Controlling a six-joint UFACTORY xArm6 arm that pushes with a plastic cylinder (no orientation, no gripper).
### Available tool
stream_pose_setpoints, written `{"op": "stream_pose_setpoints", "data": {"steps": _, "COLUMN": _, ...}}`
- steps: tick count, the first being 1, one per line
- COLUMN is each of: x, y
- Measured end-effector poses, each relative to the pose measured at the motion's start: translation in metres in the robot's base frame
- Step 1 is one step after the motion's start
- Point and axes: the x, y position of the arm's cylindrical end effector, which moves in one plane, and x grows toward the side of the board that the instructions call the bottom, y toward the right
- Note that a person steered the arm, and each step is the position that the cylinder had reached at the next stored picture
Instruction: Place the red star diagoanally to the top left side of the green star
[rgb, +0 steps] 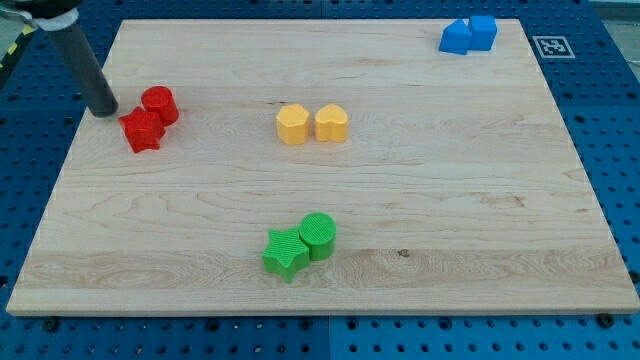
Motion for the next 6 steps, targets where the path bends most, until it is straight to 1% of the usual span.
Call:
{"op": "stream_pose_setpoints", "data": {"steps": 1, "x": 0.024, "y": 0.042}}
{"op": "stream_pose_setpoints", "data": {"steps": 3, "x": 0.068, "y": 0.151}}
{"op": "stream_pose_setpoints", "data": {"steps": 4, "x": 0.098, "y": 0.176}}
{"op": "stream_pose_setpoints", "data": {"steps": 5, "x": 0.100, "y": 0.179}}
{"op": "stream_pose_setpoints", "data": {"steps": 6, "x": 0.089, "y": 0.156}}
